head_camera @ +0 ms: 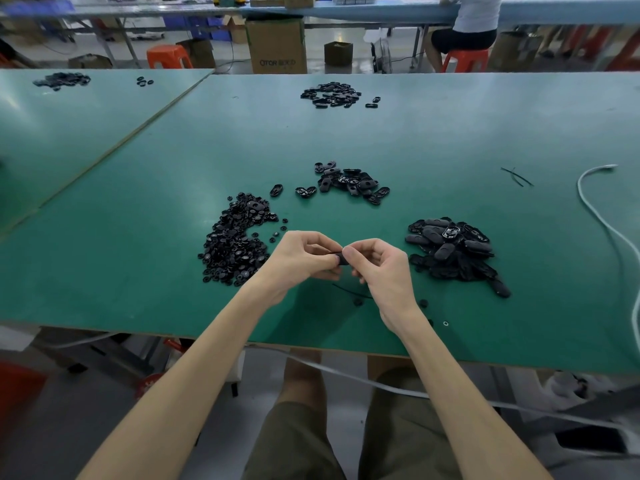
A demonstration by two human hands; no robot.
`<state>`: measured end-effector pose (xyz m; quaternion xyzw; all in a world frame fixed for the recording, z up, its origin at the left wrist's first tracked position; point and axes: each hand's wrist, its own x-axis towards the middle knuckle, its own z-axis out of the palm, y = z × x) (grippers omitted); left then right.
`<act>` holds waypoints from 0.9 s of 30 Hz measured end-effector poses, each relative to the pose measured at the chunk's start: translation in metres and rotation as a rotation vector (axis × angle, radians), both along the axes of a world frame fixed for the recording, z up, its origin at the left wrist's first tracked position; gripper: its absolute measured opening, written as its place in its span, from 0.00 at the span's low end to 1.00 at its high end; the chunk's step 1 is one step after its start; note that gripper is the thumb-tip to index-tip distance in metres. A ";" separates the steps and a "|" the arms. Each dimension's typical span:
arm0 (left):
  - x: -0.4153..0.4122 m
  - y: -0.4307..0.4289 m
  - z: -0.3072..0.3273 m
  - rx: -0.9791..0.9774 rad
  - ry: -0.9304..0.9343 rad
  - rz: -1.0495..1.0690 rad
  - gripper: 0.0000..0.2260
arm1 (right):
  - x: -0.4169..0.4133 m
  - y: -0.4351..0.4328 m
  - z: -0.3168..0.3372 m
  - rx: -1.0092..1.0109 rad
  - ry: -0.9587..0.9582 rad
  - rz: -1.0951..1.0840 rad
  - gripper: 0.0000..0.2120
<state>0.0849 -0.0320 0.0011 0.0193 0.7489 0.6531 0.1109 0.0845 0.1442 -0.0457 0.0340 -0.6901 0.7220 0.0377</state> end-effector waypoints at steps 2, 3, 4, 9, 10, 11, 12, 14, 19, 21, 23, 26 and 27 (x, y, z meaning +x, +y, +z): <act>-0.001 0.001 -0.001 -0.036 0.005 0.023 0.04 | 0.000 -0.001 0.000 0.013 0.003 0.001 0.03; -0.002 0.002 -0.001 -0.063 0.009 0.035 0.04 | 0.000 -0.001 0.001 0.022 0.003 -0.003 0.03; -0.002 0.003 -0.001 -0.095 0.014 0.045 0.05 | 0.001 -0.002 0.001 0.036 0.004 -0.008 0.03; -0.005 0.010 -0.001 -0.244 0.050 0.053 0.05 | 0.001 -0.003 0.002 0.083 -0.006 -0.011 0.03; -0.005 0.011 -0.002 -0.246 0.055 0.056 0.06 | 0.001 -0.003 0.002 0.088 -0.007 -0.013 0.03; -0.005 0.011 -0.002 -0.242 0.058 0.058 0.05 | 0.001 -0.003 0.001 0.090 -0.005 -0.018 0.03; -0.006 0.011 -0.003 -0.229 0.062 0.058 0.05 | 0.001 -0.003 0.001 0.086 -0.003 -0.026 0.03; -0.006 0.009 -0.003 -0.158 0.066 0.039 0.05 | 0.000 -0.002 0.001 0.049 -0.004 -0.049 0.03; -0.004 -0.001 0.000 0.018 0.057 -0.064 0.07 | 0.000 -0.001 -0.001 0.000 -0.017 -0.065 0.04; -0.005 0.000 -0.002 -0.004 0.071 -0.038 0.06 | 0.000 -0.002 0.000 0.008 -0.016 -0.058 0.04; -0.006 0.005 -0.002 -0.051 0.098 0.001 0.05 | 0.000 -0.002 0.000 0.008 -0.016 -0.061 0.04; -0.013 0.015 0.002 -0.134 0.152 0.016 0.04 | 0.000 -0.001 0.000 -0.019 -0.019 -0.116 0.03; -0.017 0.019 0.005 -0.151 0.170 0.020 0.05 | -0.001 -0.002 0.001 -0.047 -0.022 -0.147 0.03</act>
